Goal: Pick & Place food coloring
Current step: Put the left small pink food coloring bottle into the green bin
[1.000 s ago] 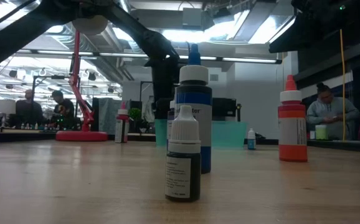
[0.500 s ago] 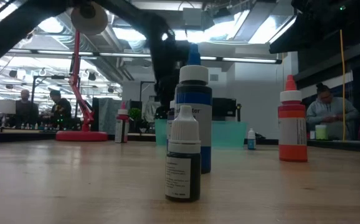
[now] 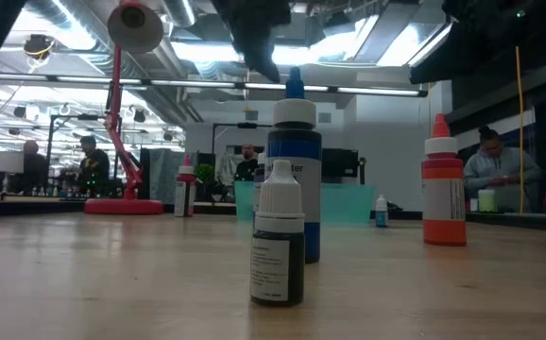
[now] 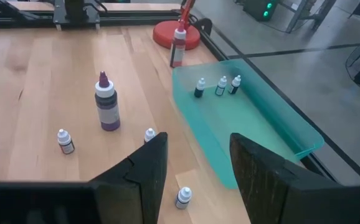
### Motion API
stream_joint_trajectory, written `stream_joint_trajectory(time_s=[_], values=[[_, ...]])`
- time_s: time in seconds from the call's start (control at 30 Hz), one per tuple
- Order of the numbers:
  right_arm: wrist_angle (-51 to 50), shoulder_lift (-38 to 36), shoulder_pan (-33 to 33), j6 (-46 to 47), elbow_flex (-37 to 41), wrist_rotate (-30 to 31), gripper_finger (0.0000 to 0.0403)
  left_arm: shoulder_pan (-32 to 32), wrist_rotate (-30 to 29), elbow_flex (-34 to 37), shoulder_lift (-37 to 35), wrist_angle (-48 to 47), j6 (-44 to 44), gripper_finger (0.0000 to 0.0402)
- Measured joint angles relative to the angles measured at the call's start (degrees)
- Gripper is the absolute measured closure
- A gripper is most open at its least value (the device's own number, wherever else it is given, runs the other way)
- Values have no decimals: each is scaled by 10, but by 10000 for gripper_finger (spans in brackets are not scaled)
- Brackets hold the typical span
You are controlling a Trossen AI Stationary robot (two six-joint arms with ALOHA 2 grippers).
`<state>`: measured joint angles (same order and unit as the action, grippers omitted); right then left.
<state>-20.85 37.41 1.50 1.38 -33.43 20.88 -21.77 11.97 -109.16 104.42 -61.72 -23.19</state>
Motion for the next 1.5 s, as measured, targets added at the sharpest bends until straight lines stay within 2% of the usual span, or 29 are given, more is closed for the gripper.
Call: stream_joint_trajectory(time_s=[0.37, 0.63, 0.87, 1.07, 1.13, 1.3, 1.5], values=[[-1, 0, 0, -4, 0, 0, 228, 109, 0, 0, 0, -54, -94, 301], [0, 0, 0, -4, 0, 0, 228, 158, -3, 0, 0, -50, -49, 301], [-1, 0, 0, -4, 0, 0, 228, 204, -5, 0, 0, -48, -55, 301], [-2, 0, 0, -4, 0, 0, 227, 230, -72, 0, 22, -35, -5, 301], [-5, 0, 0, -1, 0, 0, 228, 235, -78, 0, 30, -27, 1, 300], [-11, 0, 0, -1, 0, -1, 228, 243, -75, 0, 69, -7, 1, 276], [-15, 0, 0, -1, 0, -1, 228, 245, -64, 0, 128, -8, -1, 223]])
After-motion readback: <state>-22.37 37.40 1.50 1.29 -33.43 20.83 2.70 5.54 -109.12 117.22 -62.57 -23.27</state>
